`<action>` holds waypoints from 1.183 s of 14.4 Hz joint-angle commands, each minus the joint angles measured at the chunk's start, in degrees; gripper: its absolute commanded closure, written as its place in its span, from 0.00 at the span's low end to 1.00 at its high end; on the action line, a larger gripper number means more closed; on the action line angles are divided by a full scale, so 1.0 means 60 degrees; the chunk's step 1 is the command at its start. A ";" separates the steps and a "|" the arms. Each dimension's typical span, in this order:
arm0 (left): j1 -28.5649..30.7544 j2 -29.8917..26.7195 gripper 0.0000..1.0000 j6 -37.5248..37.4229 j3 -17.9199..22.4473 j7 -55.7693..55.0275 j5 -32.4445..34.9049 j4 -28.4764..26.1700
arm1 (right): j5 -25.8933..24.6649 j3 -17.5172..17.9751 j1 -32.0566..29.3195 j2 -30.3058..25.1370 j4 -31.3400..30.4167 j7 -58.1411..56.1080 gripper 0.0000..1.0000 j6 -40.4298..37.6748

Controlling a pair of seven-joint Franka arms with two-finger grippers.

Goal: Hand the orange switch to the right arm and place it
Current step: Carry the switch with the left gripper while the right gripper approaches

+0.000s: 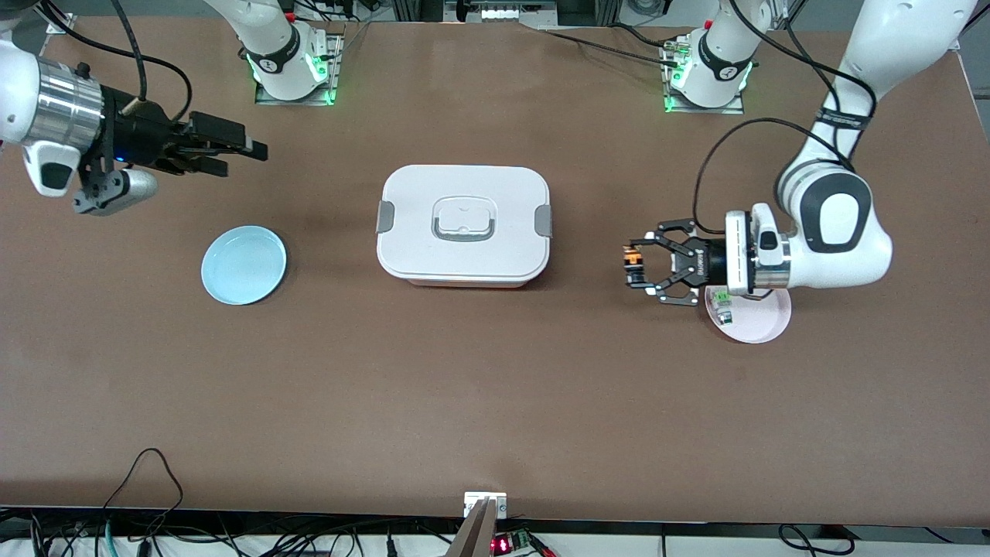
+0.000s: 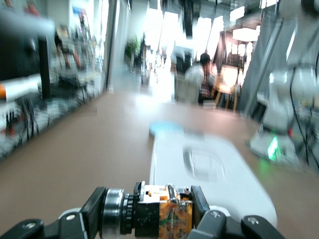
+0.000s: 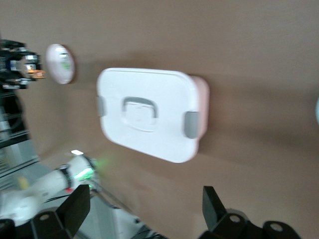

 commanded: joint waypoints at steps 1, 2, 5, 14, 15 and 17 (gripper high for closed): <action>-0.0199 -0.0045 1.00 -0.0008 -0.0920 -0.0224 -0.2376 0.0185 | 0.1618 0.0027 0.0050 0.0405 -0.0055 0.0059 0.00 0.0075; -0.0375 -0.0059 1.00 0.0254 -0.1213 -0.0211 -0.3212 0.0185 | 0.2160 0.0027 0.0152 0.0581 -0.0055 0.0059 0.00 0.0075; -0.1165 -0.0118 1.00 0.0725 -0.1611 -0.0225 -0.5338 0.0332 | 0.3597 0.0027 0.0357 0.0962 -0.0142 0.0059 0.00 0.0366; -0.2530 -0.0512 1.00 0.2451 -0.1655 -0.0503 -0.6648 0.1108 | 0.6866 0.0027 0.1895 0.1417 -0.0978 0.0059 0.01 0.2915; -0.2646 -0.0542 1.00 0.2686 -0.1684 -0.0561 -0.6634 0.1137 | 0.7028 0.0027 0.2041 0.1475 -0.0963 0.0088 0.01 0.3091; -0.2750 -0.0557 1.00 0.2791 -0.1684 -0.0591 -0.6663 0.1152 | 0.7204 0.0027 0.2233 0.1491 -0.0949 0.0103 0.01 0.3151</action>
